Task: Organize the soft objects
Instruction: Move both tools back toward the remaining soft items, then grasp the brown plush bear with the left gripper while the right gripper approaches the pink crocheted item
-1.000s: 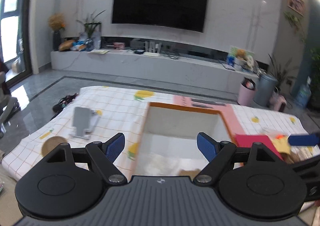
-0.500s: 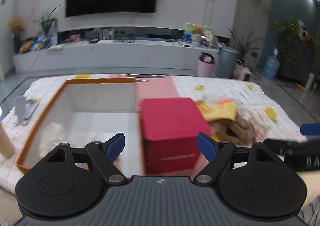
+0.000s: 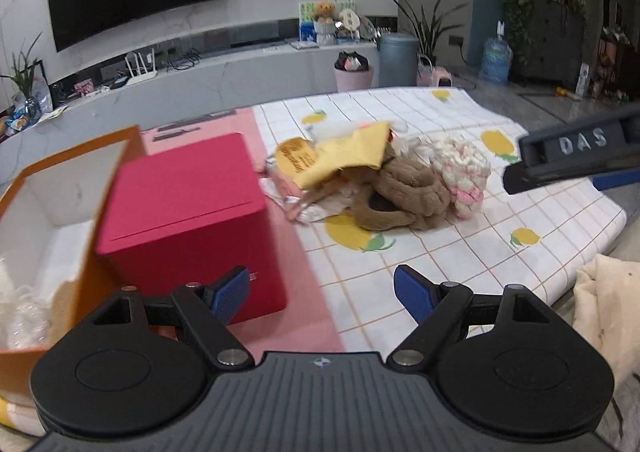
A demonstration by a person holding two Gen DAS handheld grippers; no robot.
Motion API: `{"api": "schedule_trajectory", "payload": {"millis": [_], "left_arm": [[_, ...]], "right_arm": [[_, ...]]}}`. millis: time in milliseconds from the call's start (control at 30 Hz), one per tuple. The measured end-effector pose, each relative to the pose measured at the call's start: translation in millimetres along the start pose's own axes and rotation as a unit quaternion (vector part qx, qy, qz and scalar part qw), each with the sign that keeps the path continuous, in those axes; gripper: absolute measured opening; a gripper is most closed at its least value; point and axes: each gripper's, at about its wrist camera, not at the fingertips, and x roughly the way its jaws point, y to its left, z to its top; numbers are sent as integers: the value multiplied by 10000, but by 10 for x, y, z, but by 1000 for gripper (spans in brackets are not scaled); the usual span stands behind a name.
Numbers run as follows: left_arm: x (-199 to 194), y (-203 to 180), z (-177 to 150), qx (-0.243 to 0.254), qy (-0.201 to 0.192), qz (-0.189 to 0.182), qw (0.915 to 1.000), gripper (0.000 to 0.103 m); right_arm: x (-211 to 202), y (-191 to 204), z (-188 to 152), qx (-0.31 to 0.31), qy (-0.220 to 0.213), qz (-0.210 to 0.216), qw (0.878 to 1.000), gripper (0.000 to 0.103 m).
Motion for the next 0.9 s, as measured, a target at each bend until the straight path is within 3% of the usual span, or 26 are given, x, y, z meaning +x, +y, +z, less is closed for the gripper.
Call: {"api": "schedule_trajectory", "payload": {"millis": [233,400,600,700,767,800,867,900], "left_arm": [[349,-222,118,101,50,79,9999,96],[595,-310,298,-78,59,61,9999,96],[725,-517,370,109,-148,-60,9998,96],[812,-542,395,-159,-87,-110,9998,96],[881,-531,409,-388,-31,-208,9990,96],[913,-526,417,-480,7,-282,9985,96],[970,-525,438,-636,101,-396,9971,96],[991,-526,447,-718,104,-429,9964,96]], "right_arm": [[520,-9,303,-292,248,-292,9988,100],[1020,-172,465,415,506,-46,9978,99],[1214,-419,478,986,518,8,9938,84],[1220,-541,452,1185,598,171,9910,61],[1239,-608,429,1230,672,110,9901,40],[1240,-650,412,1300,691,134,9890,36],[1238,-704,384,1396,794,231,9867,17],[1243,-724,382,1424,850,292,9857,14]]}}
